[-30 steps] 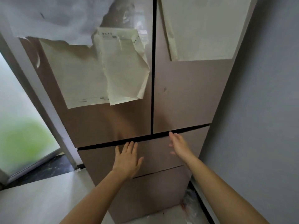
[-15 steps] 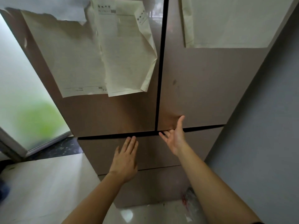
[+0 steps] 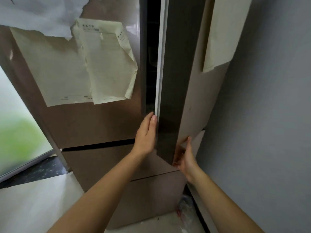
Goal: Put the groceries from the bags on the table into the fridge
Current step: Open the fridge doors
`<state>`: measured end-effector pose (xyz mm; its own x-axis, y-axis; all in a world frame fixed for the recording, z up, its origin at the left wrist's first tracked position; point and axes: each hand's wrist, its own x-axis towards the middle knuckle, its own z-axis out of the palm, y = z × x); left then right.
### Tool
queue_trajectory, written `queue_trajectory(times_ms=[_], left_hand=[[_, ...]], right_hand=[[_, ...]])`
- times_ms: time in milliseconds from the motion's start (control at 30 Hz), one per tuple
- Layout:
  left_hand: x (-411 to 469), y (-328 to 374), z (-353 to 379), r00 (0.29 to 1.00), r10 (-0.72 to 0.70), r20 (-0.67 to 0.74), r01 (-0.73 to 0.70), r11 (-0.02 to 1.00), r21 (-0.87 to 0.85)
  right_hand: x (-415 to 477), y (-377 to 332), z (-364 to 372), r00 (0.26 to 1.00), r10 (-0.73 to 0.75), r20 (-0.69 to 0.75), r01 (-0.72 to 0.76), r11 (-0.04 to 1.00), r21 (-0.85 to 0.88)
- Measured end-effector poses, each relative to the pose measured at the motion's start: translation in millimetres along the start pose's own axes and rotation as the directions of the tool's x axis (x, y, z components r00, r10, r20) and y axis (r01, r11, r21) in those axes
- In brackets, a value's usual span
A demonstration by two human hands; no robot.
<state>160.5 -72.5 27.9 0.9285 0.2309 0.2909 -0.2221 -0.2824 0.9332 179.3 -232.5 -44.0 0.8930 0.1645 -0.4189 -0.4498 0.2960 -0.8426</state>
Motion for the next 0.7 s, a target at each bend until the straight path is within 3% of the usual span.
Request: queue_trajectory(times_ms=[100, 233, 333, 500, 700], left_hand=[[-10.6, 10.3, 26.8, 0.988, 0.154, -0.016, -0.152, 0.985, 0.079], [-20.8, 19.0, 59.4, 0.946, 0.223, 0.236, -0.244, 0.968, 0.064], [-34.7, 34.8, 99.1, 0.896, 0.233, 0.379, -0.253, 0.967, 0.005], [-45.7, 51.4, 159.9, 0.829, 0.269, 0.491, -0.281, 0.958, -0.050], [-35.1, 66.3, 217.5, 0.757, 0.179, 0.629, -0.175, 0.982, -0.069]], right_hand=[[-20.1, -3.0, -33.4, 0.996, -0.065, -0.060, 0.061, 0.996, -0.067], [-41.1, -6.2, -80.0, 0.957, -0.175, -0.232, 0.177, 0.984, -0.011], [-56.1, -16.7, -119.6, 0.902, -0.193, -0.386, 0.237, 0.969, 0.071], [-61.3, -33.0, -177.2, 0.779, -0.284, -0.559, 0.328, 0.944, -0.023], [-66.7, -63.5, -198.8, 0.695, -0.481, -0.534, 0.402, 0.876, -0.267]])
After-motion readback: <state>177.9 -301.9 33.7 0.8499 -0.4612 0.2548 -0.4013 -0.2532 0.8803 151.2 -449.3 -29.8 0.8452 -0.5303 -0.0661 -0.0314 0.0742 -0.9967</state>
